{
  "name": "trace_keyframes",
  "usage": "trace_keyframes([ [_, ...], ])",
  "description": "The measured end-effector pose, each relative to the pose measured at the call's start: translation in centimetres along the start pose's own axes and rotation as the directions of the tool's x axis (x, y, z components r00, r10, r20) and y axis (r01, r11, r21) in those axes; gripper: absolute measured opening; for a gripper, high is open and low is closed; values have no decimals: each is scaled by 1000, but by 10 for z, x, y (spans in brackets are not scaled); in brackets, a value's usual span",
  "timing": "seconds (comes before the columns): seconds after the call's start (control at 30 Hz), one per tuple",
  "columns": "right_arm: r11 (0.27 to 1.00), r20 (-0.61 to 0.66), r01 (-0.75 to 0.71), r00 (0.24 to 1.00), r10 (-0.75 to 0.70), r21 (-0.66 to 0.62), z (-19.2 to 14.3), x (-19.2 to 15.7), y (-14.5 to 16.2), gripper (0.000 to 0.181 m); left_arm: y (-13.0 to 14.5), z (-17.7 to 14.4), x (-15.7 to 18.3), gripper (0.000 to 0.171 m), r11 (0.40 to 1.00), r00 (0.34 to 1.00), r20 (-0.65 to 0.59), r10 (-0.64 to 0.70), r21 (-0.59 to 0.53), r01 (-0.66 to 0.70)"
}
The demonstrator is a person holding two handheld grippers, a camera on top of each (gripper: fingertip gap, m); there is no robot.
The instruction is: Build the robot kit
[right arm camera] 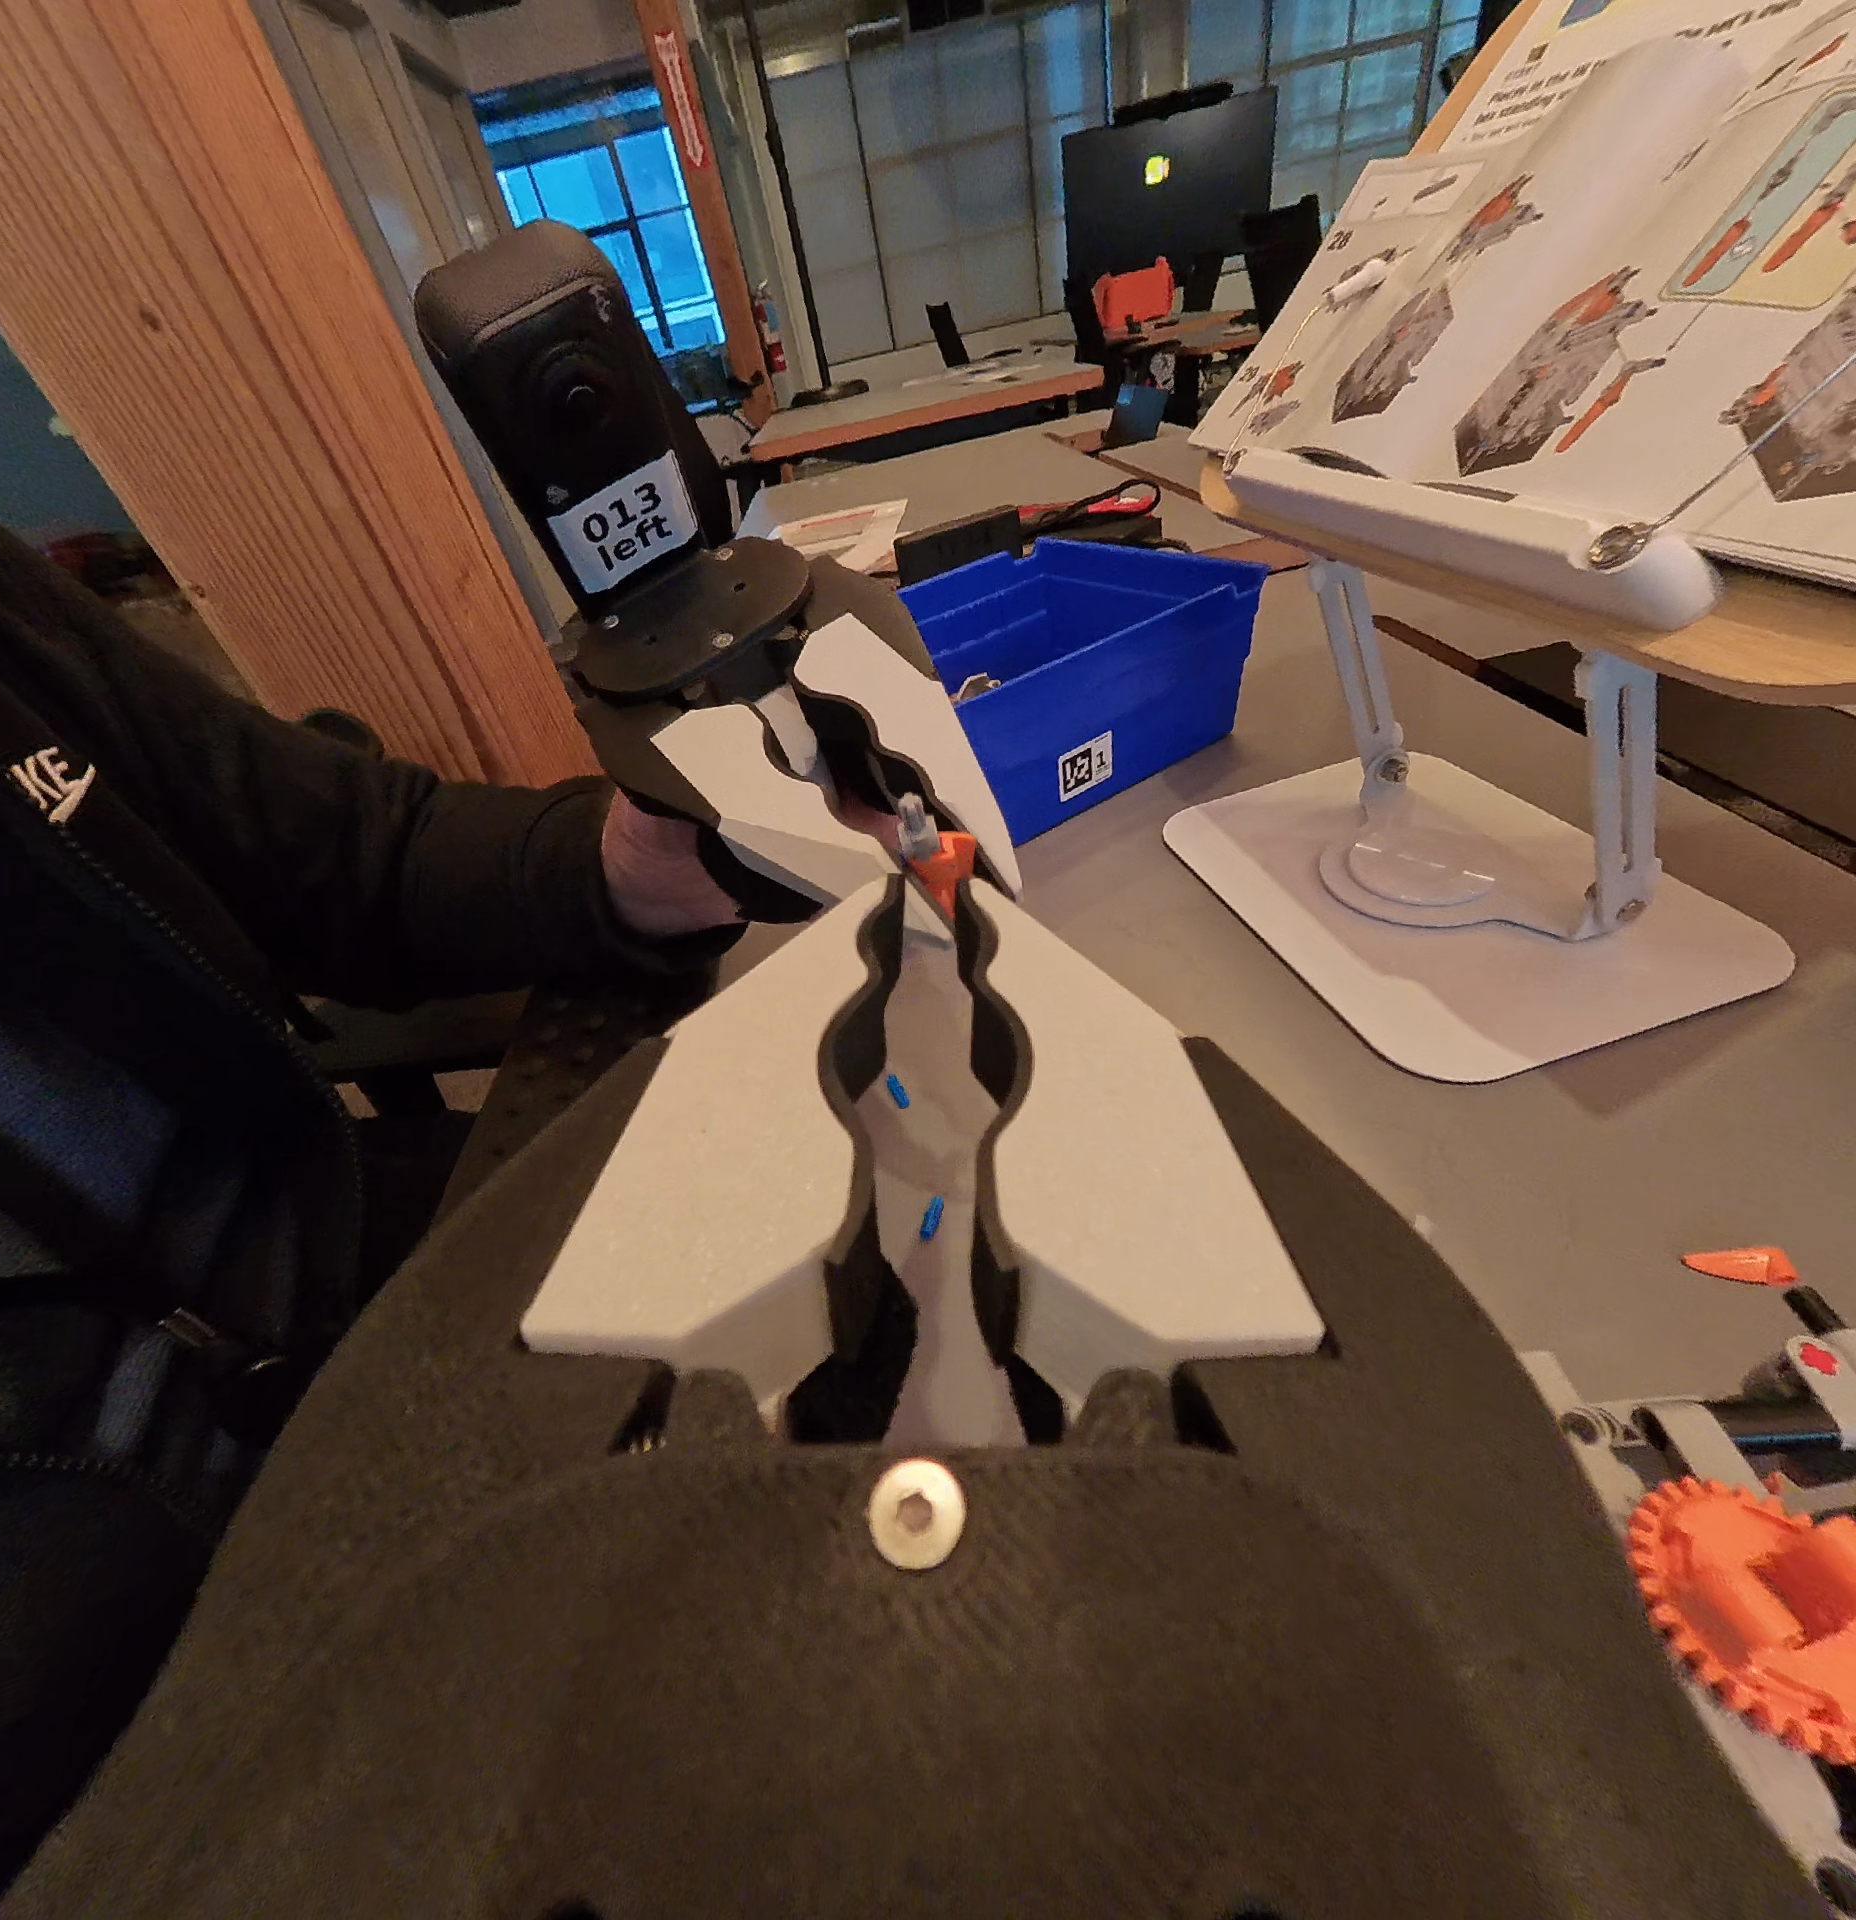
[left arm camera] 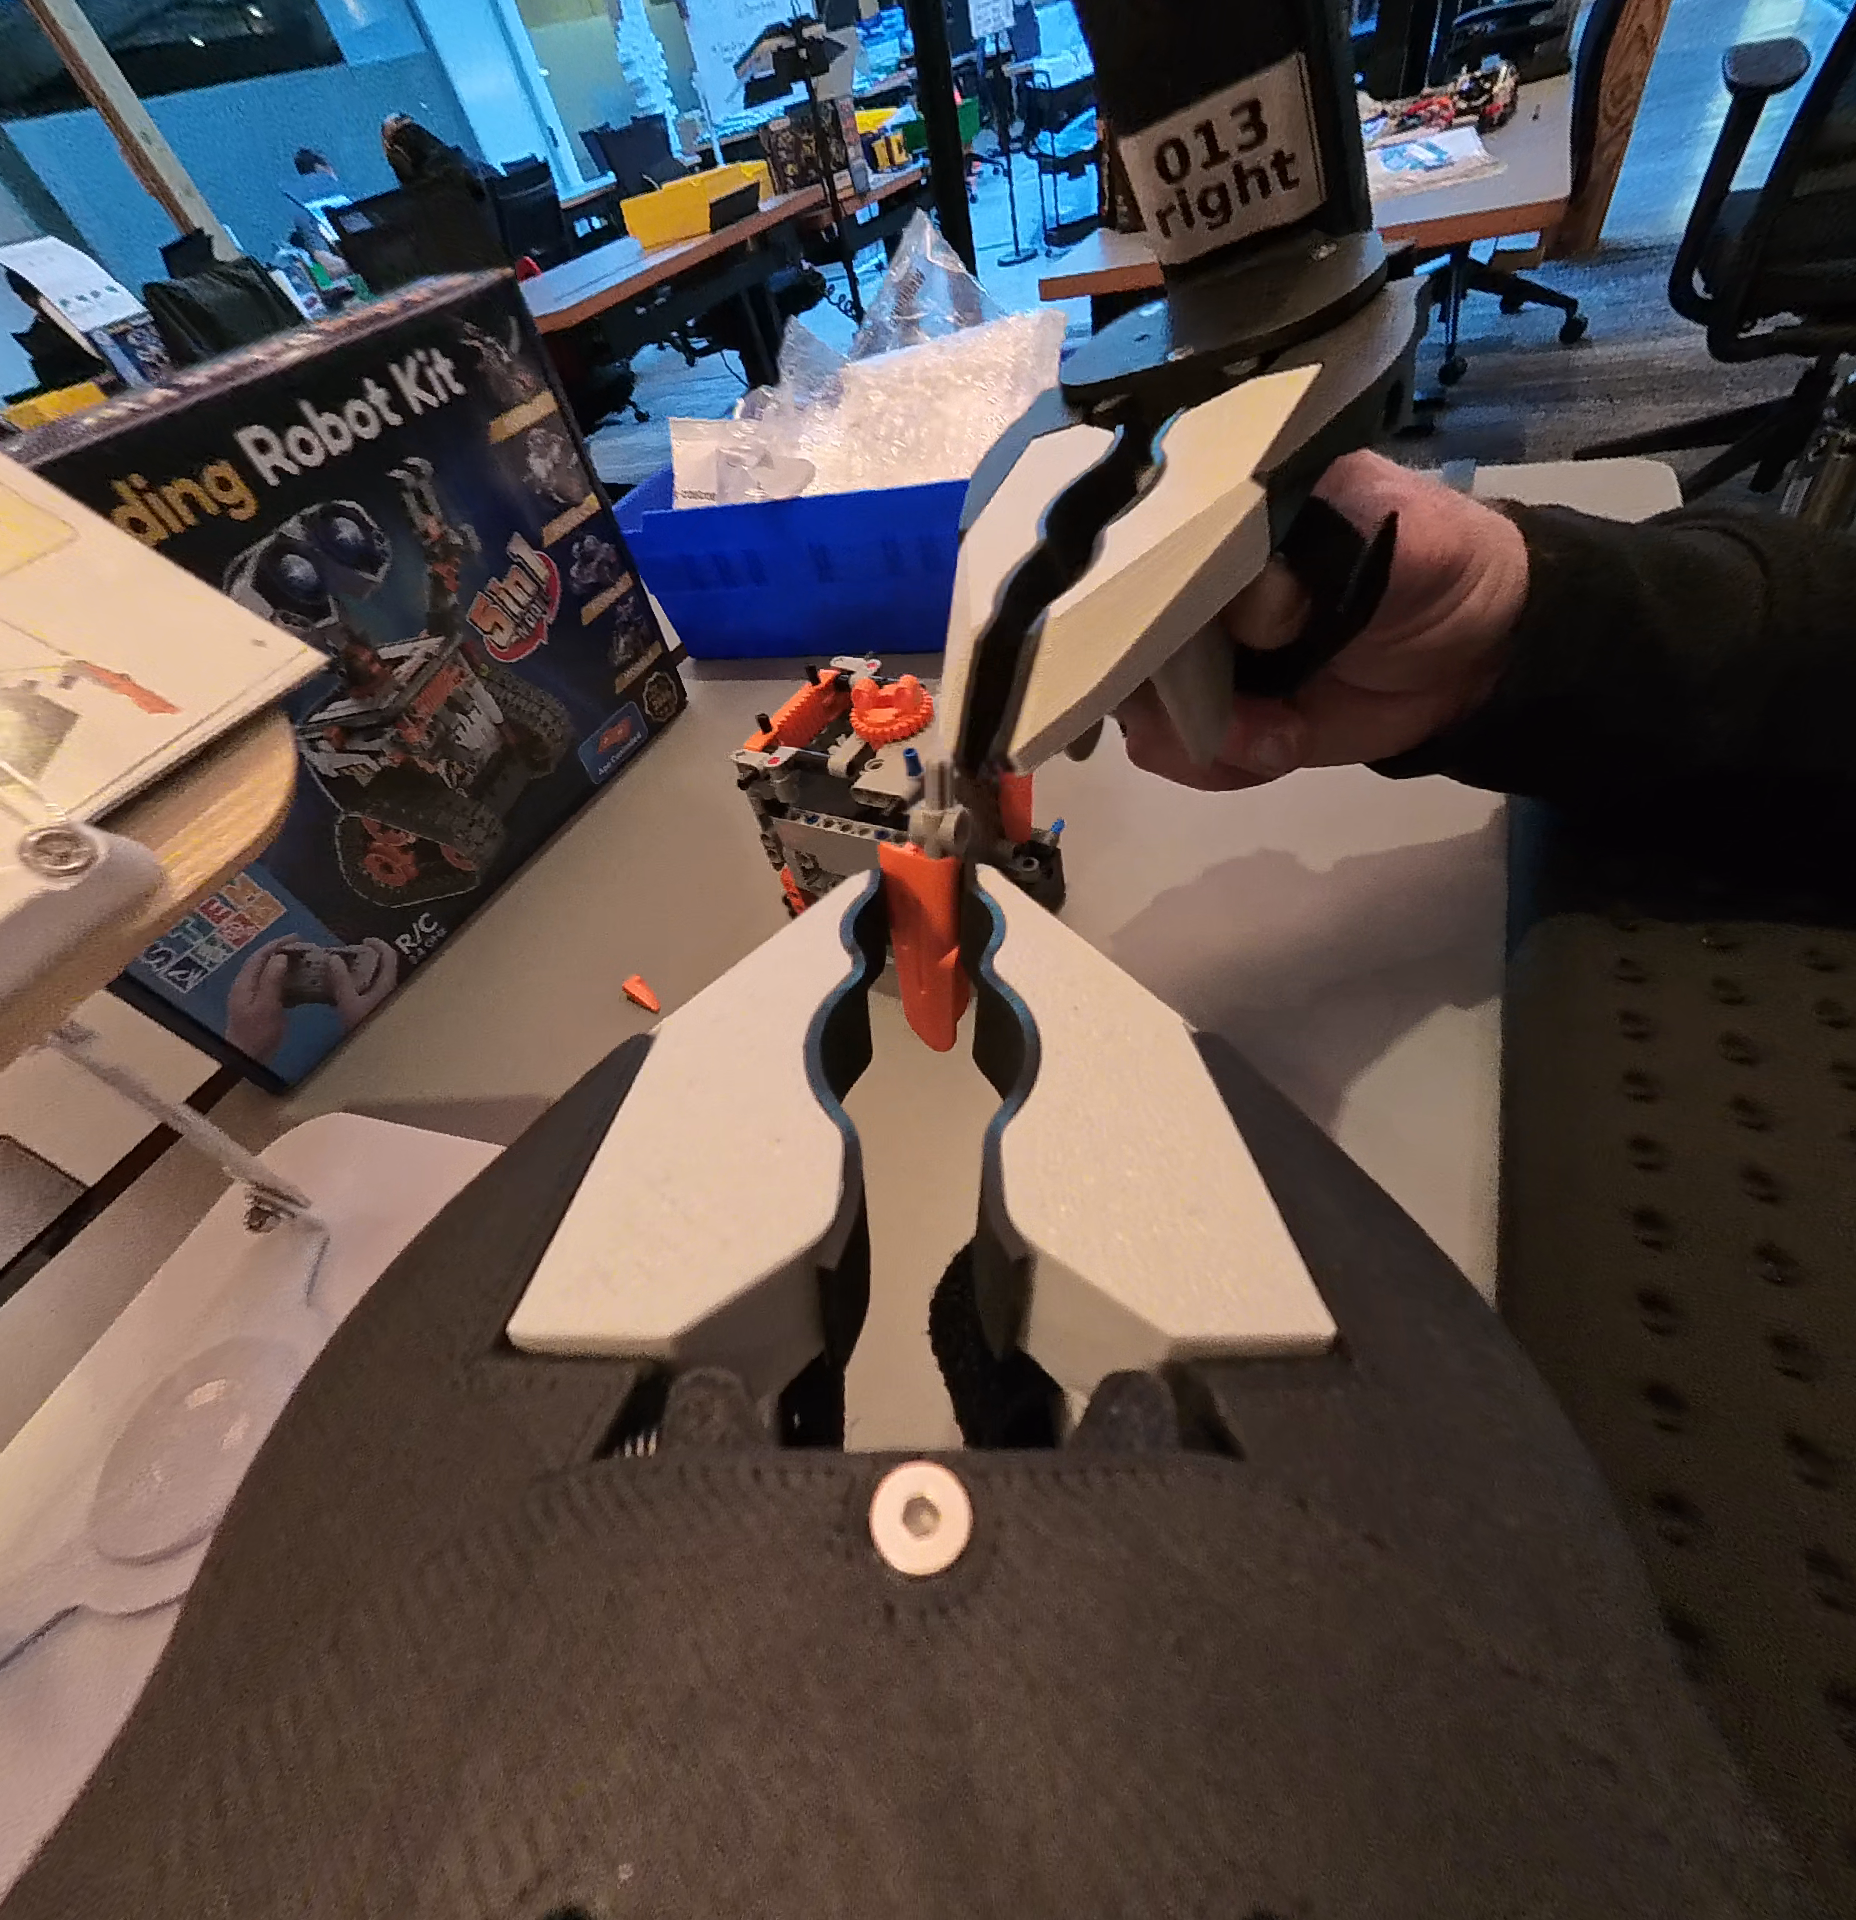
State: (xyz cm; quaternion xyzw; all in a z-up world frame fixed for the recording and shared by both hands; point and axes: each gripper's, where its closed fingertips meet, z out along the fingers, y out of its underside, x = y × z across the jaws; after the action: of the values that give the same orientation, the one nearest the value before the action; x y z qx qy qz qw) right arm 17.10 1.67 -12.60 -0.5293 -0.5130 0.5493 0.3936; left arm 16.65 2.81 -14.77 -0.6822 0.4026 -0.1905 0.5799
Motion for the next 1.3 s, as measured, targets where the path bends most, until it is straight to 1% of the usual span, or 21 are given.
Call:
trace_keyframes([
  [0.17,1000,-1,-12,1000,12,2,4,0,0,12,-1,-1,-2,11,1000,1000,4,-14,9,14],
  [0.27,1000,-2,-6,1000,6,-5,9,-2,2,14,-1,-1,-2,11,1000,1000,19,0,9,0],
  [0.43,999,-13,-36,999,35,-29,9,4,8,14,-11,-13,-16,11,999,996,83,29,34,-32],
  [0.5,995,-16,-36,999,34,-88,15,5,20,10,-18,-25,-28,11,998,993,121,8,63,-16],
  [0.63,962,21,-20,999,26,-274,43,-6,57,10,-28,-46,-47,11,994,982,190,-15,105,-5],
  [0.7,924,29,-1,999,14,-382,57,-11,79,10,-30,-53,-52,11,994,978,209,-26,112,2],
  [0.8,844,22,33,999,-25,-535,72,-13,111,10,-29,-56,-54,11,993,977,209,-45,117,20],
  [0.87,813,-25,33,998,-59,-581,70,-3,120,9,-27,-58,-58,11,995,971,237,-27,100,4],
  [0.93,827,-89,17,993,-81,-562,59,11,114,9,-29,-66,-64,11,996,961,276,0,91,-26],
  [1.07,918,-288,-7,951,-117,-396,18,44,65,8,-36,-83,-73,11,992,952,305,-31,123,-7],
  [1.13,929,-374,-30,920,-118,-368,0,58,55,11,-36,-84,-74,11,991,952,302,-47,132,7],
  [1.17,923,-396,-46,911,-119,-381,-2,62,56,14,-35,-83,-74,11,992,954,297,-49,127,11],
  [1.23,897,-410,-60,901,-140,-439,7,64,65,15,-33,-78,-71,11,993,957,288,-44,116,11],
  [1.27,873,-422,-71,892,-160,-482,14,65,73,16,-32,-76,-70,11,994,958,285,-40,110,8],
  [1.3,844,-448,-93,875,-184,-528,21,69,82,20,-30,-73,-69,11,995,958,284,-35,102,6],
])
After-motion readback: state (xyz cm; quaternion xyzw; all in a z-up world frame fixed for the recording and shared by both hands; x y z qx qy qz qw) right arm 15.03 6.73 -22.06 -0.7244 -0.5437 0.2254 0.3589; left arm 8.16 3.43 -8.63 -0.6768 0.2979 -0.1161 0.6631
